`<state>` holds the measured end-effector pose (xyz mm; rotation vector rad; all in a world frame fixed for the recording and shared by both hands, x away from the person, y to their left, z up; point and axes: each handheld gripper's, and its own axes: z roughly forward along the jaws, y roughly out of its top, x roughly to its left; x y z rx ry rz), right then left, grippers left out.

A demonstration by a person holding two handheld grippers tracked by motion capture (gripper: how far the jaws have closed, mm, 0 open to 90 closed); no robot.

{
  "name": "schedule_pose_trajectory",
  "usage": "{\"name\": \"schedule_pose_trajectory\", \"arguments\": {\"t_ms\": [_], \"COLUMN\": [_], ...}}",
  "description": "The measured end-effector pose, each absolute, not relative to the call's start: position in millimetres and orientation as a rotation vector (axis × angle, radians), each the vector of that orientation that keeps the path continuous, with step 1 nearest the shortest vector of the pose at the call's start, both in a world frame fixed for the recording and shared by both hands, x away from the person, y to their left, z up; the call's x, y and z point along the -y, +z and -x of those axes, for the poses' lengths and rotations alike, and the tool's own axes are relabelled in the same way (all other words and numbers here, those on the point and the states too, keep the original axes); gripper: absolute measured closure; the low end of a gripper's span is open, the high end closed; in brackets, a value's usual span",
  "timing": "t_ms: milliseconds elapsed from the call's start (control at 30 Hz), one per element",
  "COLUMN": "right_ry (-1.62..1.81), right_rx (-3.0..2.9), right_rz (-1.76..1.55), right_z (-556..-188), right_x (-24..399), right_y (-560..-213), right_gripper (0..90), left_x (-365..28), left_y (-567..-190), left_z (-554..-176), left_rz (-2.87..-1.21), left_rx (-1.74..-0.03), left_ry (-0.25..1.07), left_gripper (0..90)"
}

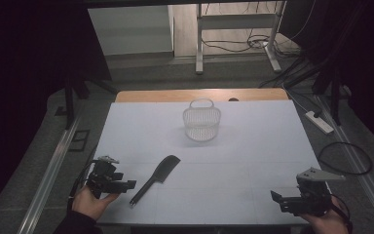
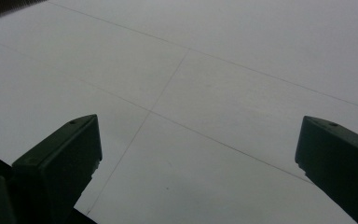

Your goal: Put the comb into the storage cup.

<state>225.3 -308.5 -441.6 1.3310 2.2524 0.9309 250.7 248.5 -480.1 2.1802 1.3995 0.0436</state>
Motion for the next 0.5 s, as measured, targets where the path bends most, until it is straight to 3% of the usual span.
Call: {"name": "schedule_pose_trajectory", "arguments": {"t_ms": [167, 500], "right_ry": [0.929, 0.925], "right_rx": [-2.255, -2.258], "right_rz": [-1.329, -1.327], "right_z": [-225.5, -225.7], "right_x": [308.0, 307.6], "right_y": [-441.7, -441.8], "right_gripper": [0.7, 0.7], "left_x": [-245.7, -236.3], "left_y": [-478.5, -475.7], "left_z": [-248.0, -241.8], "left_rz": [-2.167, -2.193], "left_rx": [-1.399, -1.347], "left_ry": [0.058, 0.05], "left_gripper": [19.6, 5.2]}}
